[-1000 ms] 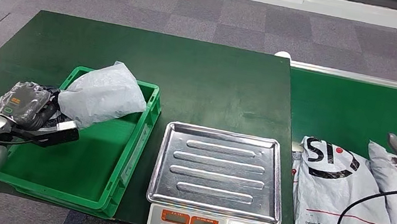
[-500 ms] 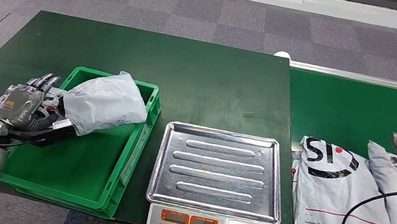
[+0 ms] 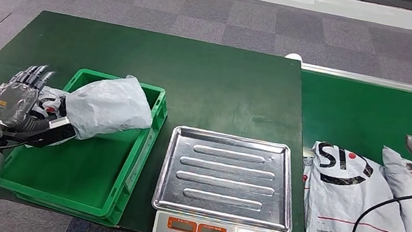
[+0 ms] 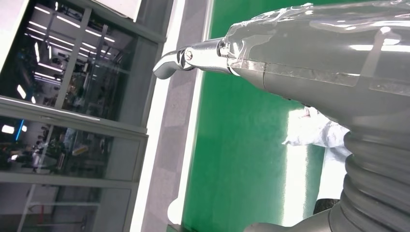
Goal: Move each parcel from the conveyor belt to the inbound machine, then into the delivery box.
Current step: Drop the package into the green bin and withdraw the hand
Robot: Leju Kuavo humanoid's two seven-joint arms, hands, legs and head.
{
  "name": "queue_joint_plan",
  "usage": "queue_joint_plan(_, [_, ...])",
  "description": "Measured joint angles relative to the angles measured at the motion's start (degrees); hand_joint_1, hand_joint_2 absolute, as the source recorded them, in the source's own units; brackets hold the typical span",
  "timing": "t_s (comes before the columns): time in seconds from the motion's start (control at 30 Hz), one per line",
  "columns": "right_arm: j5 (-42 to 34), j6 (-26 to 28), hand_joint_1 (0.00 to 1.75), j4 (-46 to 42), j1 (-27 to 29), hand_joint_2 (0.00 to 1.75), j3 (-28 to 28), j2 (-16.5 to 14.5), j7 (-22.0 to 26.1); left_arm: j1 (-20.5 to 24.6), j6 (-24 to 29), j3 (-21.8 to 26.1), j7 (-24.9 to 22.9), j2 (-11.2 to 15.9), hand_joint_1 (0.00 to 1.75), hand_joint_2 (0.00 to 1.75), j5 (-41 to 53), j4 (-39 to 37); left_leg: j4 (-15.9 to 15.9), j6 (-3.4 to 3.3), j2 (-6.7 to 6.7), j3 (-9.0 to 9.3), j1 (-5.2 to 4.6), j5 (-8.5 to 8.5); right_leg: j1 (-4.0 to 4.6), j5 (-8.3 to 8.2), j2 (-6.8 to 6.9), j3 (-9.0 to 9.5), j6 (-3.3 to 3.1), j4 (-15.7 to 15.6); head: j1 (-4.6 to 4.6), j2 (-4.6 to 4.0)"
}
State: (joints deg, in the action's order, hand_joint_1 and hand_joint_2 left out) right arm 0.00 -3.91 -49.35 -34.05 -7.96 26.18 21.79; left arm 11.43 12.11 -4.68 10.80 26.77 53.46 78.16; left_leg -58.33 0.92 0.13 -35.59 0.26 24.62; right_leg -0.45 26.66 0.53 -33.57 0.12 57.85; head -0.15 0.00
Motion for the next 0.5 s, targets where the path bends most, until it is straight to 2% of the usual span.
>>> queue_joint_plan(0.1, [0.0,0.0,0.0,0.1,0.0,1.75,0.0,-0.1,0.0,0.0,0.4,0.2,-0.2,0.0,0.0,1.75,0.4,0.2,0.0,0.0,0.0,0.0,0.0,0.0,0.0,0.0,0.0,0.0,0.0,0.0,0.0,0.0])
queue_joint_plan(0.3, [0.0,0.4,0.0,0.2,0.0,1.75,0.0,-0.5,0.0,-0.1,6.9,1.5,-2.8,0.4,0.0,1.75,5.6,2.7,0.0,0.0,0.01,0.0,0.0,0.0,0.0,0.0,0.0,-0.01,0.0,0.0,0.0,0.0])
queue_joint_plan(0.5, [0.0,1.2,0.0,0.4,-0.1,1.75,0.0,-1.4,0.0,1.5,11.3,3.4,-3.0,1.3,0.0,1.75,9.8,6.1,0.0,0.0,-0.02,0.0,0.0,0.0,0.0,0.0,0.02,-0.01,0.0,0.0,0.0,0.0])
